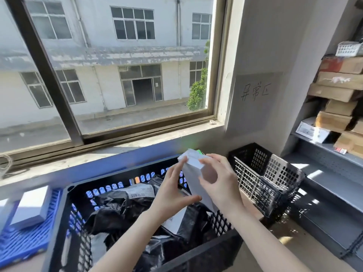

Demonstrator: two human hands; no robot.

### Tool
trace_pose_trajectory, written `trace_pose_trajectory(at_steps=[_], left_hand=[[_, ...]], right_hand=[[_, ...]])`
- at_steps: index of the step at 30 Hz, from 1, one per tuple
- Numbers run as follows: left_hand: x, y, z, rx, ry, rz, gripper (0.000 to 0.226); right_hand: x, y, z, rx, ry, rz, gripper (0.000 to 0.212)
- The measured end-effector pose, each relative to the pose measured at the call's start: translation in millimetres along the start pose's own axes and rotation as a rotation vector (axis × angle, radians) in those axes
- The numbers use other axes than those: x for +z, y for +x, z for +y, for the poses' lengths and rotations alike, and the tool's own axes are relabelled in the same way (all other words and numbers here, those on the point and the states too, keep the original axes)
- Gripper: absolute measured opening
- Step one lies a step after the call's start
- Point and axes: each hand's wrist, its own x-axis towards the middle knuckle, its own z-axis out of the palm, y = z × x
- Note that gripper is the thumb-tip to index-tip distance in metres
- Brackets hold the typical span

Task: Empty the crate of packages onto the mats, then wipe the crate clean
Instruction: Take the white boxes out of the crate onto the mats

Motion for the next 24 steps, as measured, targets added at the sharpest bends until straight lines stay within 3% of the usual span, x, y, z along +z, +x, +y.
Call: trace_pose_trajectory(at_steps=[6, 11, 19, 24], left_hand=[[-49, -33, 2, -0.019, -0.013, 0.26, 0.113], [-106, -68, -12, -0.022, 0.108, 0.343, 0.108], [-232, -142, -56, -0.093, 0.18, 0.518, 0.109], [-319, -197, -91, -0.212, 0.146, 0.567, 0.12]], right_hand=[[26, 9, -58, -0.063, 0.219, 0.068, 0.047], [64, 11, -112, -0.009, 0.441, 0.081, 0.048], [174, -8, -230, -0.116, 0.558, -0.052, 0.051], [255, -33, -303, -0.067, 0.674, -0.189, 0.049]])
